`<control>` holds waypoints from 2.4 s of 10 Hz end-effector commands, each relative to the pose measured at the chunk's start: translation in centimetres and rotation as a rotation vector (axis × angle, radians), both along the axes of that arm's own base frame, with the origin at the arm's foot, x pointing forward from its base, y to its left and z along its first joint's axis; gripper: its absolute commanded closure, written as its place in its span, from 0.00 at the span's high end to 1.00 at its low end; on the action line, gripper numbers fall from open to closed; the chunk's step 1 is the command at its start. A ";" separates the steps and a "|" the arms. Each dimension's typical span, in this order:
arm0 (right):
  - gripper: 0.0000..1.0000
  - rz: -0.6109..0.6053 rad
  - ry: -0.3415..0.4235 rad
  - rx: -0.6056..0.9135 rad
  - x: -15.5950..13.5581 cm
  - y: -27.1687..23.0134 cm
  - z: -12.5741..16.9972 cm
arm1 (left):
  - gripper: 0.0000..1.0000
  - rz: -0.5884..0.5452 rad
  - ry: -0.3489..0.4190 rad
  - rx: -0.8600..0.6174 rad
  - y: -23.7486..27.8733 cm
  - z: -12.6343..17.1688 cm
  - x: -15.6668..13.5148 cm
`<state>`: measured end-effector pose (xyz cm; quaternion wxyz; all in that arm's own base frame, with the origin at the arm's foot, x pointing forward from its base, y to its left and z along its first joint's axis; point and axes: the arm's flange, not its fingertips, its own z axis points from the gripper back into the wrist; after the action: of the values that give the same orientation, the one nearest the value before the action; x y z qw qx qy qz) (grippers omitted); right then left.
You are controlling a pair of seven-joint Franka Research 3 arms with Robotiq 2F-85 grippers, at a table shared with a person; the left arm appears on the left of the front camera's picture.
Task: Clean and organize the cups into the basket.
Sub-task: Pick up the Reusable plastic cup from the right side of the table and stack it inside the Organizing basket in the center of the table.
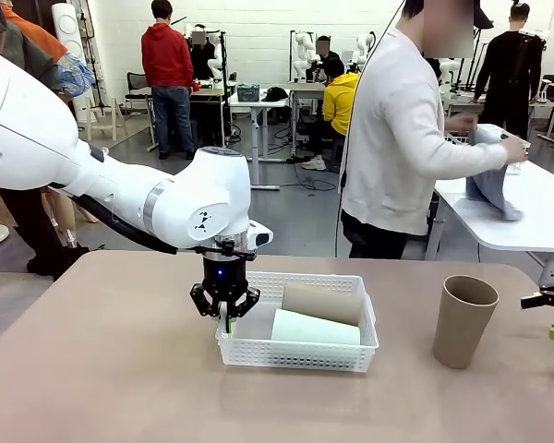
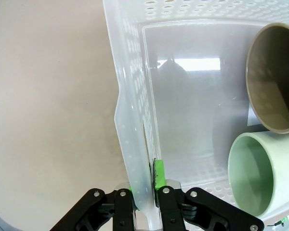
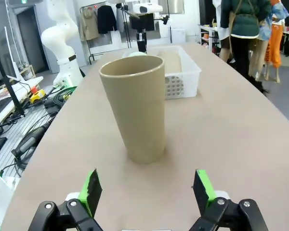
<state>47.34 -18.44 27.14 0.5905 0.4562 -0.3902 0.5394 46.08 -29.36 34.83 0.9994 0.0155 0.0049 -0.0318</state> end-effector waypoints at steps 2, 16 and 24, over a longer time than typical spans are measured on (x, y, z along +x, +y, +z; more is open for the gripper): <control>1.00 0.057 -0.032 -0.024 0.6 1.9 -1.3 | 0.00 -0.005 0.002 0.002 -0.1 0.0 -0.2; 1.00 0.235 0.000 -0.029 -0.3 11.5 -5.6 | 0.00 -0.005 0.002 0.002 -0.1 0.0 -0.2; 1.00 0.257 -0.023 -0.027 1.5 15.0 -5.5 | 0.00 -0.005 0.002 0.002 -0.1 0.0 -0.2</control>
<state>48.67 -4.46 21.67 0.5160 0.4948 -0.3241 0.6196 46.08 -29.36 34.83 0.9994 0.0155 0.0049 -0.0318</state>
